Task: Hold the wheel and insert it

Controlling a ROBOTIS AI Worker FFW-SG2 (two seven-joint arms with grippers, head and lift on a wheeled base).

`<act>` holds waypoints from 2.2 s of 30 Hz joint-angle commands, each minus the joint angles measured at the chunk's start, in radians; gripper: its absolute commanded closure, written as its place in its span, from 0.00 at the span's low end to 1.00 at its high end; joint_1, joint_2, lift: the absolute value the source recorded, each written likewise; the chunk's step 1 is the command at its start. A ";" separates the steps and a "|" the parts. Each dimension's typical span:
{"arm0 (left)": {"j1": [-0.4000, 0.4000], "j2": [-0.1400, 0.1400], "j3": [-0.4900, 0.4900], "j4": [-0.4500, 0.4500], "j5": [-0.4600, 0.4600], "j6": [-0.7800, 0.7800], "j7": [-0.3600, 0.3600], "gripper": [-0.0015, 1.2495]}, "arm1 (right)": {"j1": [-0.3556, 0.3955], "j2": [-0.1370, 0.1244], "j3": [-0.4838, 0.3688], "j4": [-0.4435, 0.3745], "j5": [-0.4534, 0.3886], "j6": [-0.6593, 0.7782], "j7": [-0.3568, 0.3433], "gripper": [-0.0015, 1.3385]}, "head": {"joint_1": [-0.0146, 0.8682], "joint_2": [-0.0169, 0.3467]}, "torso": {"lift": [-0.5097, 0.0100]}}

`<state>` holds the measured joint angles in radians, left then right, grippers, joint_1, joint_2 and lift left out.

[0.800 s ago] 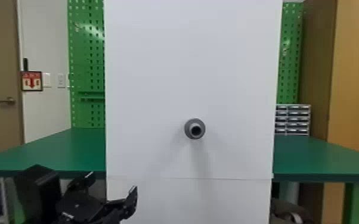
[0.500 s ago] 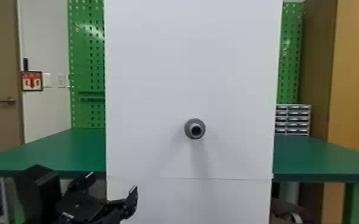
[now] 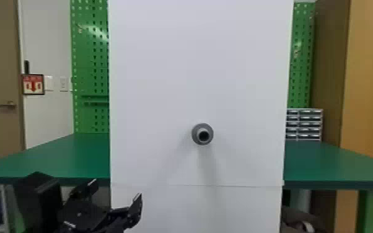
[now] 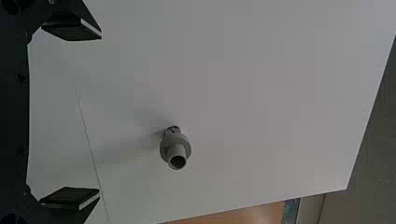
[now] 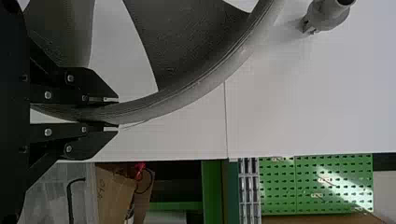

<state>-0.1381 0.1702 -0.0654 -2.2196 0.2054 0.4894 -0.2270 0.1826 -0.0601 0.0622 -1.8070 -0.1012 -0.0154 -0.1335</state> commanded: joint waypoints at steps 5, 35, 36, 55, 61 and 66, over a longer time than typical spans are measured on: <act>0.002 0.000 0.002 0.000 0.000 -0.003 0.000 0.08 | 0.001 0.002 -0.001 -0.012 0.012 0.000 0.000 0.88 | 0.13 0.09 | 0.13; -0.011 -0.001 -0.014 0.012 -0.006 -0.003 0.000 0.08 | -0.041 0.005 -0.001 -0.235 0.020 0.307 0.000 0.88 | 0.13 0.09 | 0.13; -0.012 -0.001 -0.016 0.014 -0.006 -0.003 0.000 0.08 | -0.043 0.003 0.001 -0.236 0.020 0.310 0.000 0.88 | 0.13 0.09 | 0.13; -0.014 -0.001 -0.017 0.015 -0.004 -0.003 0.001 0.08 | -0.121 0.009 -0.002 -0.347 0.021 0.554 -0.002 0.88 | 0.13 0.09 | 0.13; -0.014 -0.001 -0.021 0.015 -0.006 -0.003 0.001 0.08 | -0.155 0.009 -0.002 -0.371 0.015 0.629 0.000 0.88 | 0.13 0.09 | 0.13; -0.014 -0.001 -0.019 0.015 -0.006 -0.003 0.000 0.08 | -0.186 0.013 -0.002 -0.382 0.011 0.683 -0.002 0.88 | 0.13 0.09 | 0.13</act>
<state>-0.1519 0.1687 -0.0848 -2.2043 0.1997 0.4862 -0.2262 0.0191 -0.0499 0.0598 -2.1827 -0.0861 0.6327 -0.1349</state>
